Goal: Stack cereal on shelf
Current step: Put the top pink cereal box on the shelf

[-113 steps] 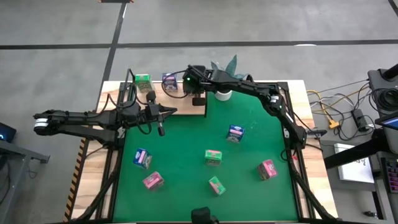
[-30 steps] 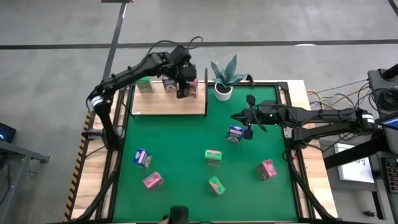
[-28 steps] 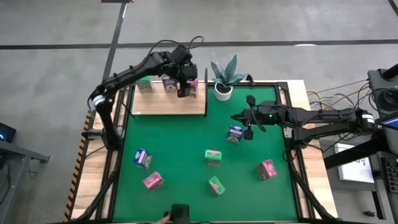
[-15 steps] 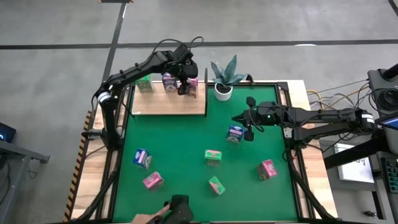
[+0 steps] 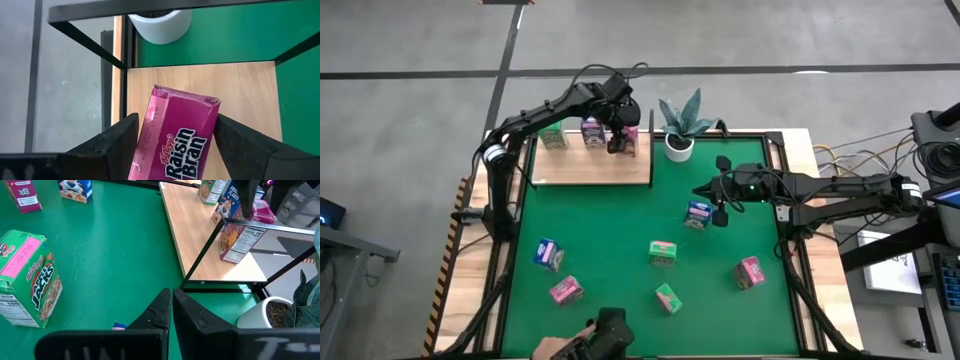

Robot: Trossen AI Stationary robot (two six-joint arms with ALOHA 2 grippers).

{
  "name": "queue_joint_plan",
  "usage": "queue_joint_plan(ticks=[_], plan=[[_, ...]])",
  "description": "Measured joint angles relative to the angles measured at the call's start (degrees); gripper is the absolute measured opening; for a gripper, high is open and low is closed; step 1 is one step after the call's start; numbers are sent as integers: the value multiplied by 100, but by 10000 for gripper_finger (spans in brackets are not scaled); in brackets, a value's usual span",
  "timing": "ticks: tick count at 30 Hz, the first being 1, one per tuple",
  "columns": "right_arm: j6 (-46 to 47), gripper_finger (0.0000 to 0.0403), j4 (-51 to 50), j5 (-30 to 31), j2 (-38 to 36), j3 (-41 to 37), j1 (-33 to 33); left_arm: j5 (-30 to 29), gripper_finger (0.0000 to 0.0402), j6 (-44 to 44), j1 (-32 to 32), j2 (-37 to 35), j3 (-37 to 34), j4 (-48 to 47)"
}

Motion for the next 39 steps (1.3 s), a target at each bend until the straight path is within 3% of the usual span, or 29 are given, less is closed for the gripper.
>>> queue_joint_plan(ticks=[13,20,39], plan=[[-14,9,0,2,0,0,0,-32,158,-7,7,0,-2,125],[-55,9,4,4,0,0,0,-45,155,-388,13,-2,-2,771],[-104,9,31,7,0,7,0,-97,155,-796,306,-7,-2,731]])
